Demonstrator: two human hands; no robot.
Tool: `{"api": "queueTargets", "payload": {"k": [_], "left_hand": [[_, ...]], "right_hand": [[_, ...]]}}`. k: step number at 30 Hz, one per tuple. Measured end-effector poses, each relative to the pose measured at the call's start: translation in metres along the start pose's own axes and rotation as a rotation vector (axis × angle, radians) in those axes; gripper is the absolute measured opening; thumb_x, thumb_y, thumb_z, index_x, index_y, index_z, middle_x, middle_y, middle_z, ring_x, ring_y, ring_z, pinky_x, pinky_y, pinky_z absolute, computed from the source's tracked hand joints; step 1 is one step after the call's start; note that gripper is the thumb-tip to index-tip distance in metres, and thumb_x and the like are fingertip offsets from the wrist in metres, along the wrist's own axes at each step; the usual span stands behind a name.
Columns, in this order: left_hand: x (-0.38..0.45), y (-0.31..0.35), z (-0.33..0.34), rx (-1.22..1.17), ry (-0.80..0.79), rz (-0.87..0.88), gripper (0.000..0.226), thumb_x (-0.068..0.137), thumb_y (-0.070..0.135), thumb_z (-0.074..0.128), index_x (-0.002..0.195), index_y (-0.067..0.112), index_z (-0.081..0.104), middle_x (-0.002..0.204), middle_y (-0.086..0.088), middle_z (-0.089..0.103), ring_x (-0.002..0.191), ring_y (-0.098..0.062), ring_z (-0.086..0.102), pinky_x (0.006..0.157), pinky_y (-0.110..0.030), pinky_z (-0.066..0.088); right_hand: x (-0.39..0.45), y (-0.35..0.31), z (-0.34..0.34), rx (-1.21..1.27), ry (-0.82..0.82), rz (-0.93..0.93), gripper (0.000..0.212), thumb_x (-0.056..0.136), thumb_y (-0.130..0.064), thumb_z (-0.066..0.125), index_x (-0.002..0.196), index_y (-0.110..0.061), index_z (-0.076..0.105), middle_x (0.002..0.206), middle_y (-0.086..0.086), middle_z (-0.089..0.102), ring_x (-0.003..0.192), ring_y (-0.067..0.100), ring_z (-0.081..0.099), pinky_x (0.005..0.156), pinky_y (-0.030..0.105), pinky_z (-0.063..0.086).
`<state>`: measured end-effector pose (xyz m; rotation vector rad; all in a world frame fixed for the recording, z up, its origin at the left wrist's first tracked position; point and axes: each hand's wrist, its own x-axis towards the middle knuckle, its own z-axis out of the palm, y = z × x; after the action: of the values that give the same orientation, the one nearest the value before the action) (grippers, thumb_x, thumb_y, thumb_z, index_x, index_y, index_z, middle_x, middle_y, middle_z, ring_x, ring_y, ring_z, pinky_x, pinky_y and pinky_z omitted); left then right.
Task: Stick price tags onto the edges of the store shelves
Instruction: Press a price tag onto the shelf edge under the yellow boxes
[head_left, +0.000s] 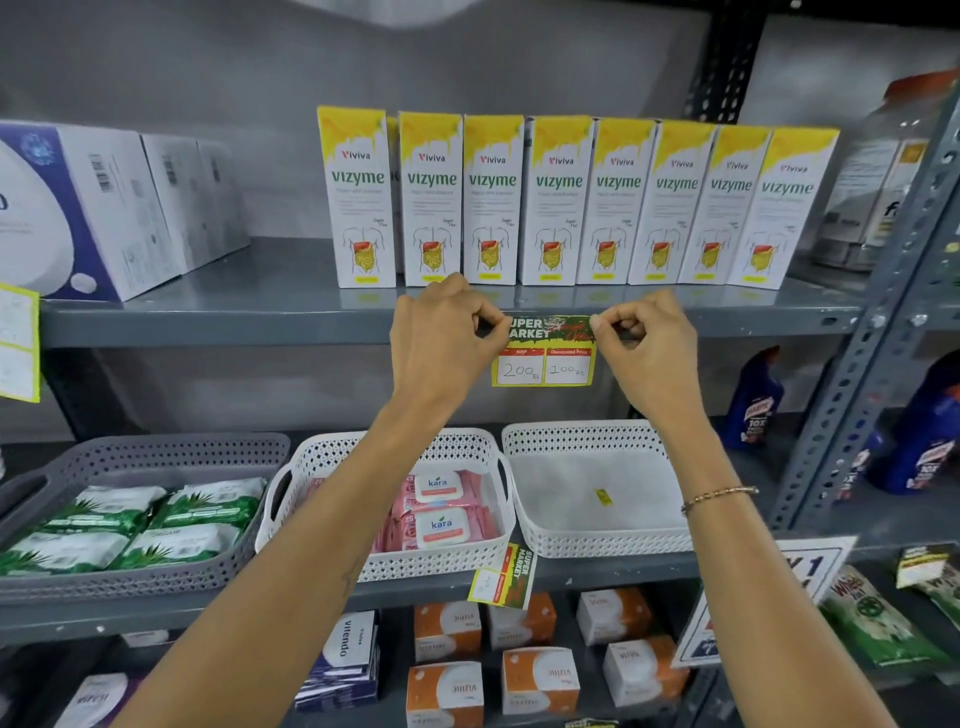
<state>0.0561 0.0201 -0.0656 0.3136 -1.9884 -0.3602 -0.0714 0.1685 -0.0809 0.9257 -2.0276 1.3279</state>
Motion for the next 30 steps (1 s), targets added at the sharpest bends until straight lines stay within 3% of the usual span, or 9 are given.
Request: {"api": "queueTargets", "payload": {"k": [2,7,9,15,20,23,25,27,30], "left_hand": [[0.000,0.000,0.003,0.015,-0.008,0.001,0.009,0.074,0.019,0.071,0.065,0.018,0.071,0.070,0.000,0.062,0.065,-0.018,0.055,0.066,-0.049,0.052],[-0.004,0.001,0.002,-0.007,-0.034,-0.015,0.010,0.072,0.021,0.071,0.063,0.019,0.069,0.067,0.006,0.056,0.063,-0.013,0.049,0.076,-0.047,0.048],[-0.005,0.000,0.001,-0.015,-0.051,-0.015,0.010,0.074,0.023,0.071,0.064,0.020,0.070,0.068,0.008,0.054,0.063,-0.011,0.048,0.079,-0.045,0.045],[0.000,0.000,0.003,-0.003,-0.007,-0.019,0.010,0.075,0.023,0.071,0.066,0.018,0.070,0.070,0.006,0.058,0.064,-0.012,0.051,0.067,-0.050,0.051],[-0.001,-0.001,0.009,0.080,0.016,-0.011,0.010,0.074,0.023,0.069,0.068,0.017,0.064,0.081,0.003,0.062,0.079,-0.017,0.056,0.075,-0.041,0.046],[-0.003,-0.003,0.017,0.005,0.021,0.045,0.012,0.079,0.021,0.066,0.086,0.017,0.057,0.099,0.002,0.059,0.097,-0.015,0.051,0.090,-0.030,0.025],[-0.006,-0.005,0.025,-0.081,-0.027,0.063,0.021,0.084,0.030,0.065,0.097,0.018,0.055,0.101,0.005,0.059,0.097,-0.012,0.054,0.095,-0.024,0.016],[-0.009,-0.004,0.033,-0.067,-0.019,0.063,0.034,0.084,0.046,0.064,0.101,0.018,0.055,0.099,0.005,0.059,0.092,-0.010,0.055,0.092,-0.020,0.015],[-0.006,0.002,0.039,-0.084,0.056,0.020,0.038,0.080,0.048,0.068,0.100,0.017,0.057,0.097,0.002,0.061,0.091,-0.012,0.056,0.087,-0.021,0.016]], "right_hand": [[-0.001,-0.001,0.001,0.000,0.009,-0.009,0.008,0.085,-0.021,0.065,0.084,-0.013,0.067,0.093,0.001,0.049,0.079,0.012,0.053,0.075,0.016,0.045],[-0.001,0.002,-0.006,0.077,-0.057,0.015,0.010,0.087,-0.020,0.062,0.086,-0.011,0.066,0.093,0.001,0.048,0.073,0.003,0.051,0.068,0.000,0.042],[0.000,0.002,-0.009,0.120,-0.081,0.033,0.010,0.088,-0.020,0.062,0.086,-0.012,0.067,0.093,0.002,0.049,0.074,0.002,0.051,0.068,-0.001,0.041],[0.002,0.001,-0.005,0.123,-0.031,0.041,0.007,0.086,-0.021,0.064,0.082,-0.015,0.066,0.093,0.002,0.051,0.070,0.001,0.051,0.066,-0.001,0.041],[0.000,0.001,0.003,0.086,0.063,0.028,0.007,0.084,-0.019,0.066,0.084,-0.013,0.062,0.090,0.002,0.052,0.068,0.001,0.048,0.067,0.000,0.039],[-0.005,-0.004,0.007,0.111,0.121,0.009,0.028,0.083,-0.021,0.067,0.103,-0.007,0.052,0.092,0.003,0.048,0.078,0.011,0.046,0.075,0.016,0.043],[-0.008,-0.008,0.014,0.063,0.107,0.012,0.050,0.080,-0.036,0.069,0.114,-0.007,0.046,0.102,0.003,0.043,0.092,0.016,0.043,0.081,0.026,0.038],[-0.010,-0.013,0.023,-0.007,0.102,0.041,0.069,0.073,-0.051,0.071,0.119,-0.008,0.043,0.110,0.008,0.044,0.102,0.021,0.042,0.083,0.027,0.032],[-0.009,-0.017,0.029,-0.039,0.129,0.073,0.078,0.067,-0.058,0.072,0.118,-0.006,0.043,0.113,0.014,0.045,0.106,0.028,0.044,0.080,0.032,0.035]]}}
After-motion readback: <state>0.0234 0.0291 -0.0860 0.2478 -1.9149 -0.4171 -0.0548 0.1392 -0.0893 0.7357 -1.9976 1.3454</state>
